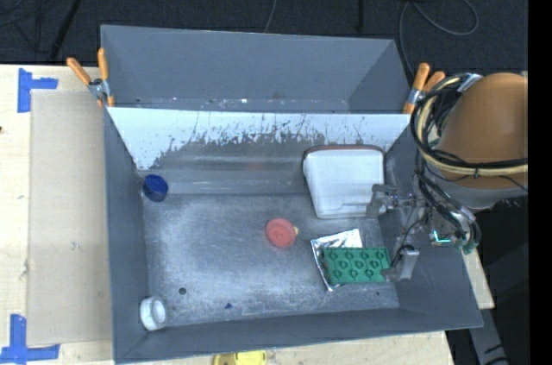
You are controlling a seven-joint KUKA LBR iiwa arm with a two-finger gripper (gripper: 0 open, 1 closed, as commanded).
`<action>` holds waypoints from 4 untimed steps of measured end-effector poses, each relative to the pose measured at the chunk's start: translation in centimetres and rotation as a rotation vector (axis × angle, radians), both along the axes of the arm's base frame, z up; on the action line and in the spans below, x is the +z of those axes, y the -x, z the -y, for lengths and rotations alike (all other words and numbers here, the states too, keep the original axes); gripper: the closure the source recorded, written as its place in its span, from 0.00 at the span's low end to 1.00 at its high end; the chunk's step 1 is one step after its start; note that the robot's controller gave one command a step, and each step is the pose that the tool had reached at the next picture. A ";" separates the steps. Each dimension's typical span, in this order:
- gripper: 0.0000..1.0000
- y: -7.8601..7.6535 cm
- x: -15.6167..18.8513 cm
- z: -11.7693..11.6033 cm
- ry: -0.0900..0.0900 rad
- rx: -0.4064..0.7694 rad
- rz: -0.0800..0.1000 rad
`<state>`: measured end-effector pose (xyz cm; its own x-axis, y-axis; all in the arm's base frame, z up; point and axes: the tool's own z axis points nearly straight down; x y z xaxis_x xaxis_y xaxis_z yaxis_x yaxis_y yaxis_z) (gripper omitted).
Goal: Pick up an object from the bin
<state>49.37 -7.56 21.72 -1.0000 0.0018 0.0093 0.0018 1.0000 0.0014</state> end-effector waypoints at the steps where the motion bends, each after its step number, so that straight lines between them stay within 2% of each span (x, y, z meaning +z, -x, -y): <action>1: 0.00 -0.9 -6.8 5.4 0.001 -0.021 0.001; 2: 0.00 0.3 -7.5 5.1 0.001 -0.221 0.005; 3: 0.00 0.6 -9.2 4.3 0.002 -0.317 0.006; 4: 0.00 0.9 -14.9 4.5 0.003 -0.509 0.004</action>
Offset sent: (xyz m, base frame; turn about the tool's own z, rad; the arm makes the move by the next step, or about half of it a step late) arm 0.0105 -0.0515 -0.0629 0.0159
